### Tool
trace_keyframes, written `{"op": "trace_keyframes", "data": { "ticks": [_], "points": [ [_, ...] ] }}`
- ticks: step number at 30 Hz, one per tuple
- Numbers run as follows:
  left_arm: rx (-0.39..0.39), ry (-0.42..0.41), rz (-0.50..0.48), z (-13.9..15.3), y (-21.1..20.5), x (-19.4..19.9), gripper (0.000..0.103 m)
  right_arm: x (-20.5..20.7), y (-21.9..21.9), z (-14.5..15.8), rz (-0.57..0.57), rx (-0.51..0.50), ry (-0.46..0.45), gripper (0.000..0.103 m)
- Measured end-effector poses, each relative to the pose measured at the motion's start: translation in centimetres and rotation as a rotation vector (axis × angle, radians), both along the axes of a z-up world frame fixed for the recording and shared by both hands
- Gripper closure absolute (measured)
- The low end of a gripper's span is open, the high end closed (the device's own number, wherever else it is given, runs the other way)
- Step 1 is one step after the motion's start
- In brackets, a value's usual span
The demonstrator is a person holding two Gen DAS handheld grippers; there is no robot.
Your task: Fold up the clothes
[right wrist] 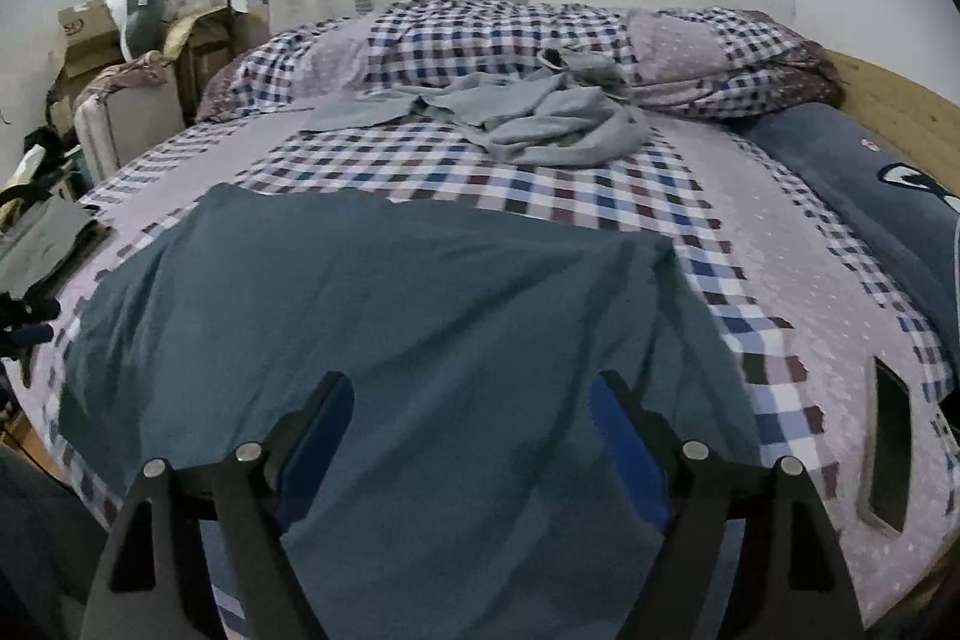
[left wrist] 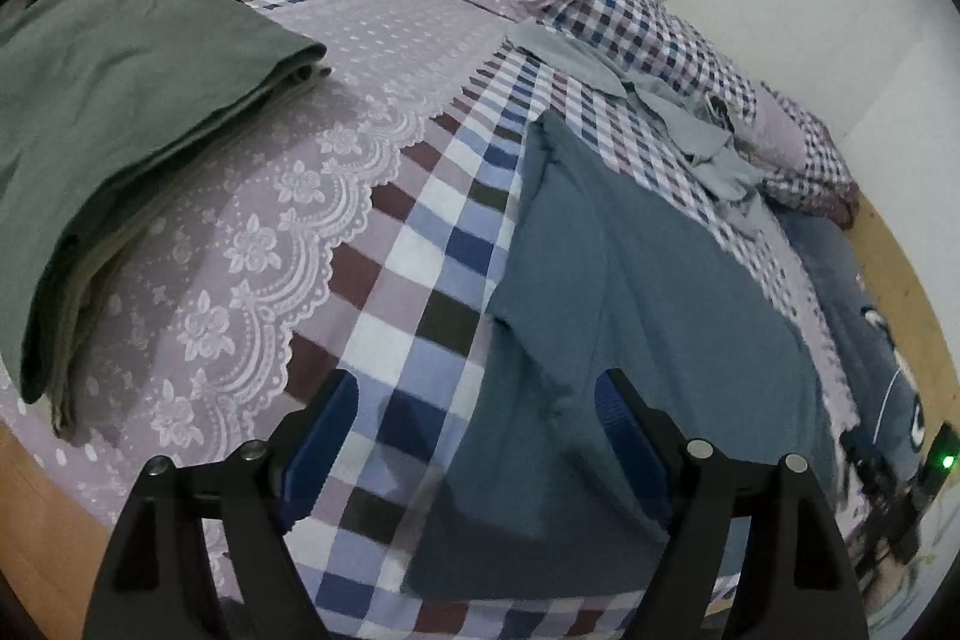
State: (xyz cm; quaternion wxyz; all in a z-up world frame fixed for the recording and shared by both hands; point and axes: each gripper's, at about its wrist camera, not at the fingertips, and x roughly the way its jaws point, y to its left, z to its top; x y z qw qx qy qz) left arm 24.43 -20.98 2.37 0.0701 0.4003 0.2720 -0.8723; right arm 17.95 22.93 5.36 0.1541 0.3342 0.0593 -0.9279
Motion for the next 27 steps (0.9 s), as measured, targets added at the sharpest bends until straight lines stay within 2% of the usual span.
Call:
{"op": "trace_keyframes", "data": {
  "ticks": [6, 15, 19, 27],
  "points": [
    [0.013, -0.020, -0.005, -0.8, 0.2, 1.3, 0.018, 0.1, -2.2, 0.4, 0.097, -0.030, 0.005, 0.018],
    [0.115, -0.065, -0.001, -2.8, 0.9, 2.6, 0.018, 1.0, -5.3, -0.1, 0.243, -0.026, 0.007, 0.018],
    [0.128, -0.126, 0.005, -4.0, 1.3, 2.5, 0.018, 1.1, -5.4, -0.2, 0.261, -0.040, 0.009, 0.018],
    [0.233, -0.122, 0.015, -5.5, 1.8, 2.9, 0.018, 1.1, -5.2, -0.3, 0.268, -0.057, 0.001, 0.018]
  ]
}}
